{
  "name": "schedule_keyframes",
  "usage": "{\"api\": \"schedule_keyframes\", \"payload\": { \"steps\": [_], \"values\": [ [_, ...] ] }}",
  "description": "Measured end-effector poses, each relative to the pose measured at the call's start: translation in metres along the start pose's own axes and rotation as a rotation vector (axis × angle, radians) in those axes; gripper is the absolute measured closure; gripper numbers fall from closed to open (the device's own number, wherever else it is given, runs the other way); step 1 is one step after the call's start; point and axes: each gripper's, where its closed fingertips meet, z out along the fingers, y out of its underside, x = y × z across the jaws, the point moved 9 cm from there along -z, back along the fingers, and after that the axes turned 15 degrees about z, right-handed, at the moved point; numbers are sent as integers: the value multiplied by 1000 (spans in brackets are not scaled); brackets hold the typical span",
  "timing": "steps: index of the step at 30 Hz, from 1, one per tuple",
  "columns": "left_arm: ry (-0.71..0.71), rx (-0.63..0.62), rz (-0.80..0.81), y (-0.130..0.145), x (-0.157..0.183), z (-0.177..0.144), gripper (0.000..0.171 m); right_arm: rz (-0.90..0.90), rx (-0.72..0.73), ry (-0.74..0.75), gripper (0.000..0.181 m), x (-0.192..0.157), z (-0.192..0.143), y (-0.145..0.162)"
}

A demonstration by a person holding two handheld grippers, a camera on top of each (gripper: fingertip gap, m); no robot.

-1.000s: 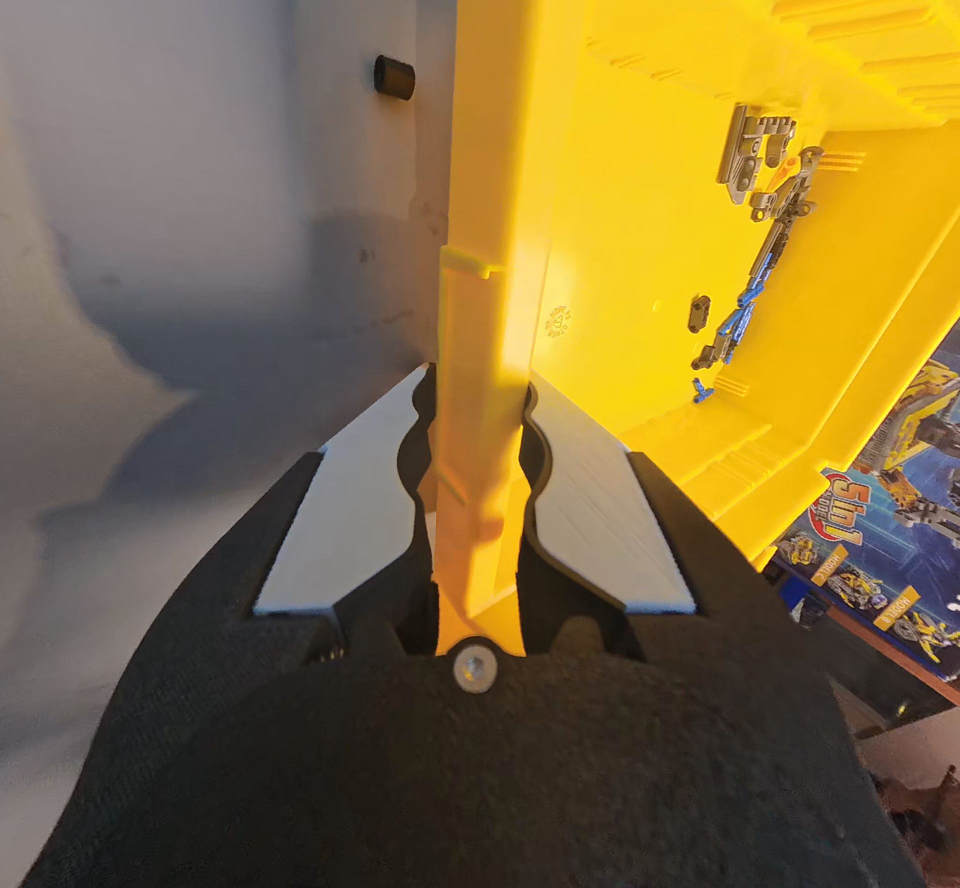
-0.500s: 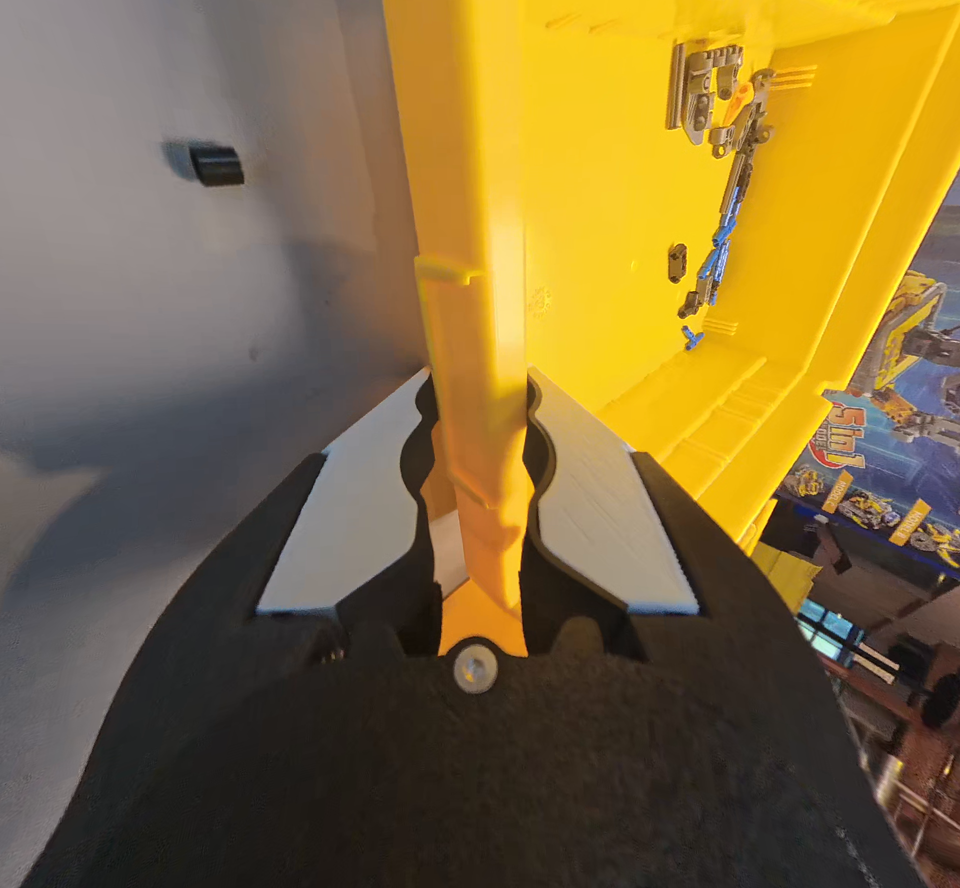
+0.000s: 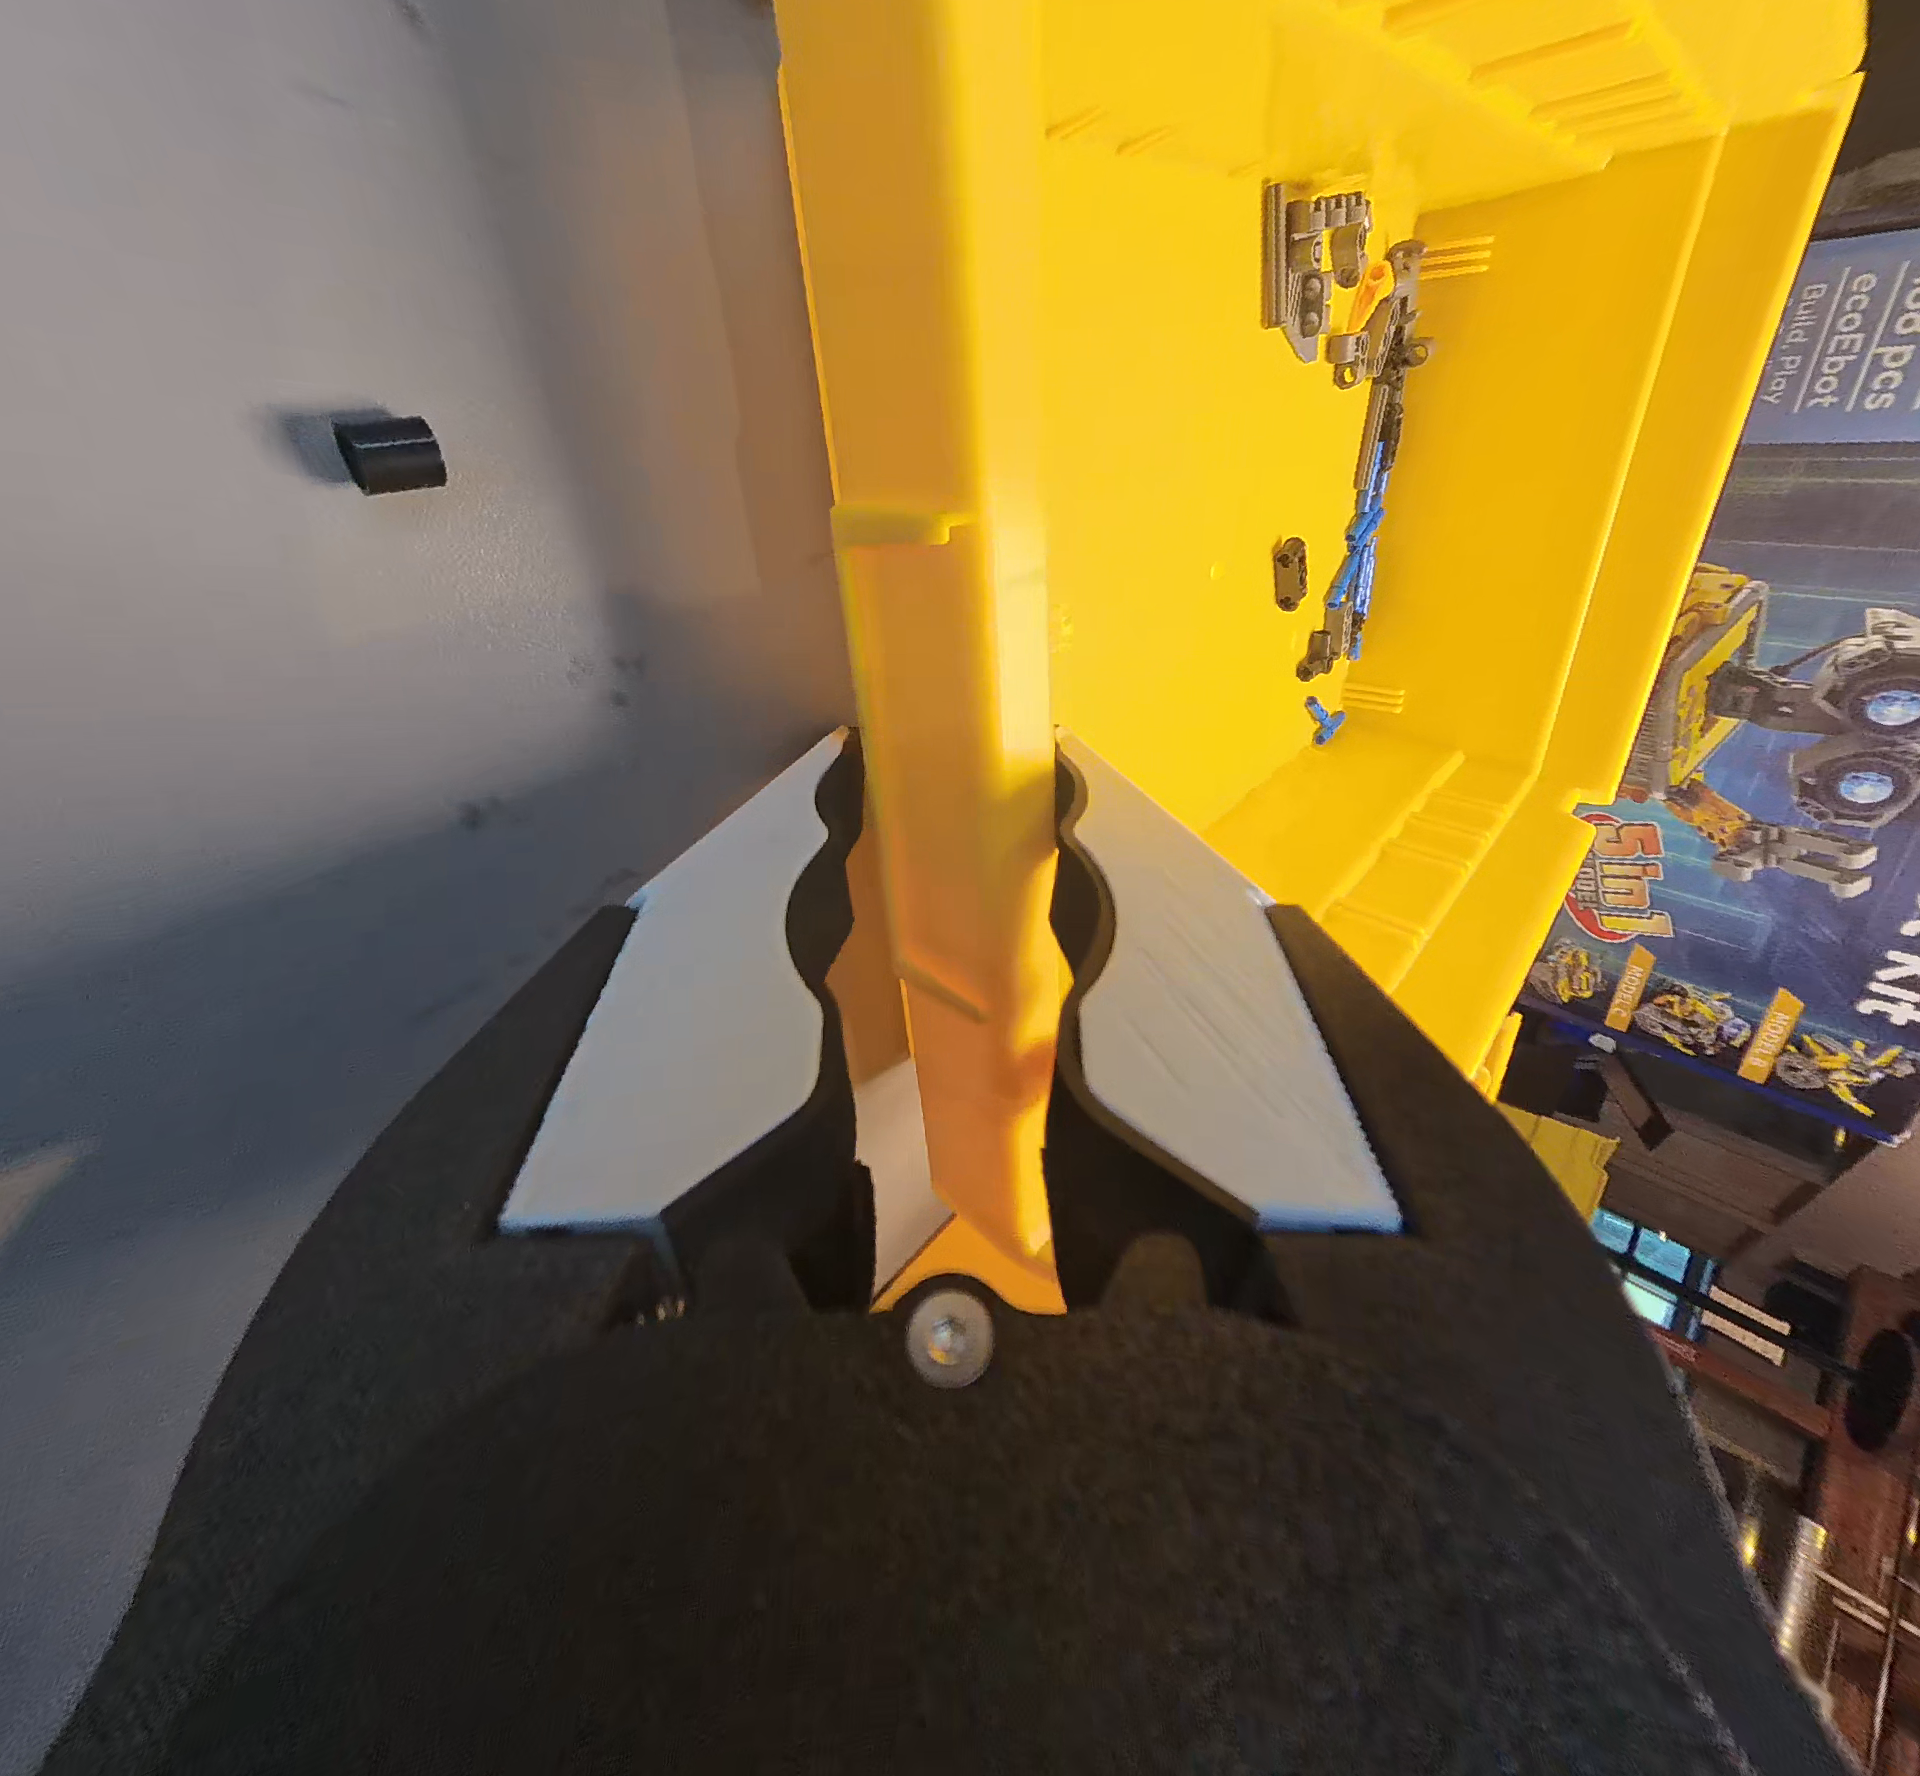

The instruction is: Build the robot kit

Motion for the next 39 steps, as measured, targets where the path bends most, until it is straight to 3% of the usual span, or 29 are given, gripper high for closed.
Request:
{"api": "schedule_keyframes", "payload": {
  "steps": [8,13,16,21,27,34,36,37,39],
  "values": [
    [-3,-4,8,0,0,-1,137,-7,73,-105,131,6,-14,2],
    [-1,2,2,0,-2,-2,137,304,289,-358,121,47,-61,1],
    [6,4,2,0,-2,-2,137,384,352,-451,114,74,-78,10],
    [4,15,7,-3,-1,-4,137,387,311,-548,107,94,-73,30],
    [6,11,4,-2,-2,-4,137,238,183,-623,105,74,-53,22],
    [5,18,9,-4,-2,-6,137,-77,-68,-528,109,24,2,-1],
    [3,23,12,-6,-2,-7,137,-50,-53,-579,132,24,5,-9],
    [3,23,12,-6,-2,-7,137,-53,-57,-562,154,28,7,-11],
    [4,25,15,-6,-2,-8,137,-60,-62,-589,157,32,9,-10]
  ]
}}
